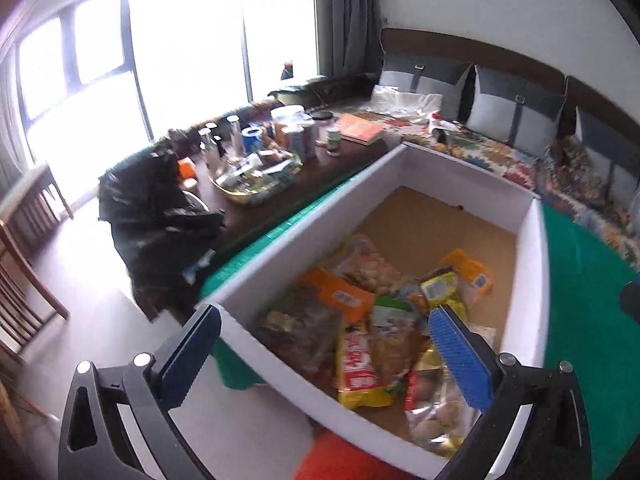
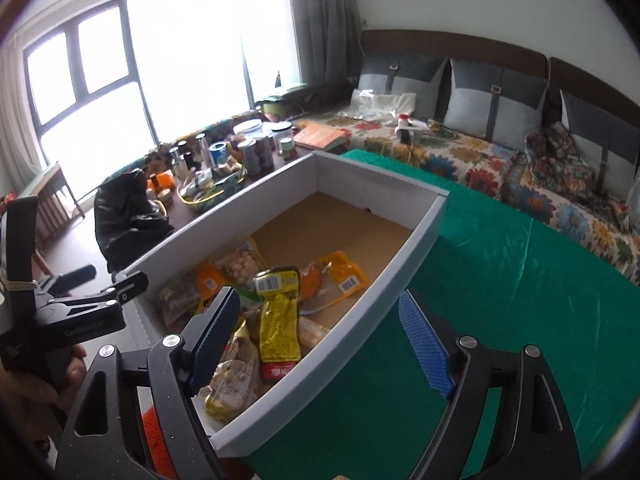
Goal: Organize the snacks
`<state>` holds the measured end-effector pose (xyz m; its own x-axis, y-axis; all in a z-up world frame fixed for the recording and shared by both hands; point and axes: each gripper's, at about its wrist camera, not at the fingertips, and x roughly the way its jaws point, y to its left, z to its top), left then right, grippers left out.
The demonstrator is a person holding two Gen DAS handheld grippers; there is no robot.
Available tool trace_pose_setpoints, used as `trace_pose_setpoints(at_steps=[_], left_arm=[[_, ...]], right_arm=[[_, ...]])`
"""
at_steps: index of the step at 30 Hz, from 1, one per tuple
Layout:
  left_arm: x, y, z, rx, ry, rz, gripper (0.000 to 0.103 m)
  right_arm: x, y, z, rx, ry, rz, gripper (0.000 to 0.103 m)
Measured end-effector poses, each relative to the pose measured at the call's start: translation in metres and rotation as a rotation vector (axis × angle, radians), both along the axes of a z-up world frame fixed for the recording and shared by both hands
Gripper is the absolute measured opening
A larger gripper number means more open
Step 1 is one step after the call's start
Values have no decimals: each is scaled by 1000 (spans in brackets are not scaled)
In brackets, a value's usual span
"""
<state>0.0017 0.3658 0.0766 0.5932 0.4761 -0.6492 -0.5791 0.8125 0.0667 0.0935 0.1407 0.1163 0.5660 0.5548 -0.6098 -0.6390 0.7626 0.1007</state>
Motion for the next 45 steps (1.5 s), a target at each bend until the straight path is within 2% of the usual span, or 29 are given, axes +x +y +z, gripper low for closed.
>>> trace_pose_setpoints(at_steps=[3, 9, 13, 14, 23, 32, 45], left_arm=[[-5, -4, 7, 40, -4, -6, 103], [-14, -8, 23, 16, -42, -9, 103], [-15, -18, 30, 115, -17, -6, 103], [-15, -19, 30, 120, -5, -2, 103], [-17, -14, 20, 82, 65, 14, 103], [-16, -8, 17, 6, 72, -20, 103], [-17, -5, 16, -9, 69, -25, 103]], right_arm=[[-4, 2, 0, 6, 6, -4, 85], [-9, 3, 3, 16, 15, 5, 85], [-11, 3, 5, 18, 30, -12, 85], [-12, 4, 5, 7, 29, -20, 85], [-23, 22, 8, -115, 60, -42, 85], [-27, 31, 6, -129, 89, -35, 85], [-26, 42, 3, -155, 101, -24, 85]])
